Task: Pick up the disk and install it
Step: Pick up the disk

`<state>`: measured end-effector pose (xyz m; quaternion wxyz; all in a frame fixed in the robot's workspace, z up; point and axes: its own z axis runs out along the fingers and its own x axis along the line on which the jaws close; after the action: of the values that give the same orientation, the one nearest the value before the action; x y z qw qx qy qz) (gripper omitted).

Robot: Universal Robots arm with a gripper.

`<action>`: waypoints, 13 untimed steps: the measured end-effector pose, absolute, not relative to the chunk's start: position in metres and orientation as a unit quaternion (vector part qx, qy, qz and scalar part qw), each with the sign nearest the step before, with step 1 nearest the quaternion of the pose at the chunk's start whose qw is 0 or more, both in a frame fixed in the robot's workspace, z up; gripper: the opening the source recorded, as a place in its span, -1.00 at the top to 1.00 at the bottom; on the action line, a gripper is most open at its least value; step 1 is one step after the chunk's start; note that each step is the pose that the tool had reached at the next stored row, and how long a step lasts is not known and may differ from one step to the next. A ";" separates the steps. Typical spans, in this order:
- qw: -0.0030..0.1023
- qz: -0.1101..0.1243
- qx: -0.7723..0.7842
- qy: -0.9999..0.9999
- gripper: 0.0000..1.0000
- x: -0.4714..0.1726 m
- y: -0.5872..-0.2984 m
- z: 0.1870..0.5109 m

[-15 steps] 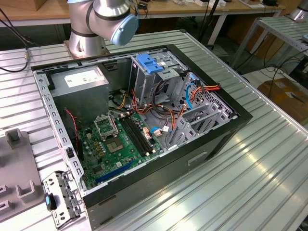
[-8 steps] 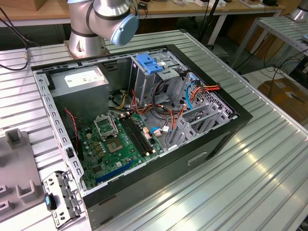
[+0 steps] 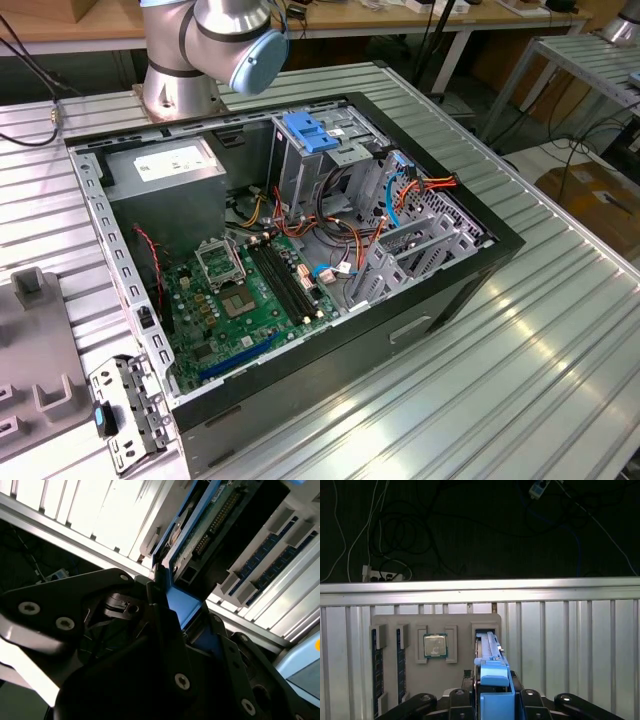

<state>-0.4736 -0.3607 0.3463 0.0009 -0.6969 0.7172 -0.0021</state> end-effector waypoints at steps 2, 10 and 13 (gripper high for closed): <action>0.001 -0.002 -0.697 0.717 0.26 -0.474 -0.361 0.347; 0.001 -0.002 -0.697 0.717 0.26 -0.474 -0.361 0.349; 0.001 -0.002 -0.697 0.717 0.26 -0.474 -0.361 0.351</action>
<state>-0.4736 -0.3607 0.3506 0.0009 -0.6969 0.7172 -0.0021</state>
